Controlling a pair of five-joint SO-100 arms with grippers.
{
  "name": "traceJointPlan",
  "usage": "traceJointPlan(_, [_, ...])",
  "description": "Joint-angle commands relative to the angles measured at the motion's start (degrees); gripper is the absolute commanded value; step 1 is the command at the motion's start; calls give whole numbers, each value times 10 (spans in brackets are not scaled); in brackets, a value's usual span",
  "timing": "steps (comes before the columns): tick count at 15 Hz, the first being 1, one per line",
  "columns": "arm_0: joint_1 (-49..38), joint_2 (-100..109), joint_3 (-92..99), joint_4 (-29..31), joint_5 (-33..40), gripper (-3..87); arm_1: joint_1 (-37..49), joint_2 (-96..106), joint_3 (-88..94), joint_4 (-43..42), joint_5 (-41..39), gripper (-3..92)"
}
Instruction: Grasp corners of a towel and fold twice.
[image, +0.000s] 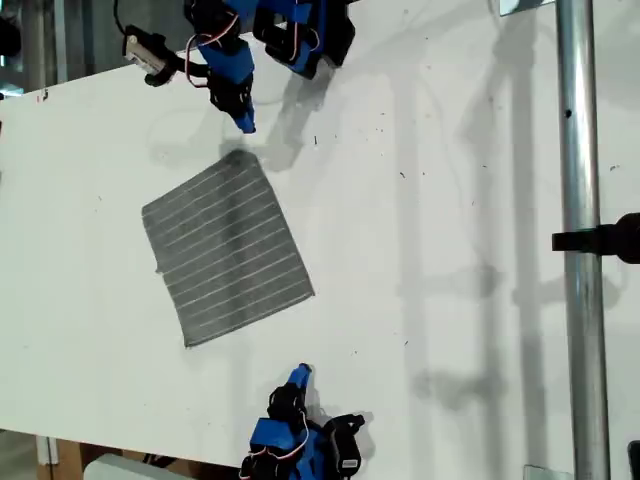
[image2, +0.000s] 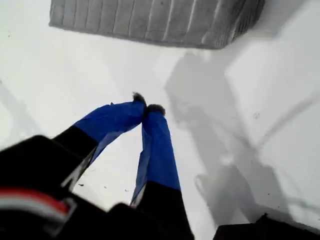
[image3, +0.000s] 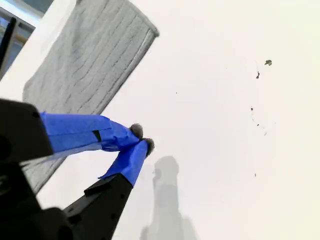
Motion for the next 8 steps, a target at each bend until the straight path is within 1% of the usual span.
traceJointPlan(1, [-1, 2, 0, 2, -6, -19, 65, -158, -175, 15, -69, 18])
traceJointPlan(2, [-2, 2, 0, 2, -6, -19, 93, -250, -254, 55, -99, 176])
traceJointPlan(3, [-1, 2, 0, 2, -6, -19, 112, -326, -321, 76, -136, 272])
traceJointPlan(4, [0, 2, 0, 2, -6, -19, 118, -374, -367, 73, -172, 405])
traceJointPlan(5, [1, 2, 0, 2, -6, -19, 123, -425, -417, 81, -201, 458])
traceJointPlan(6, [3, 2, 0, 2, -7, -19, 128, -456, -444, 80, -218, 450])
traceJointPlan(8, [4, 2, 0, 2, -10, -19, 142, -475, -448, 70, -226, 447])
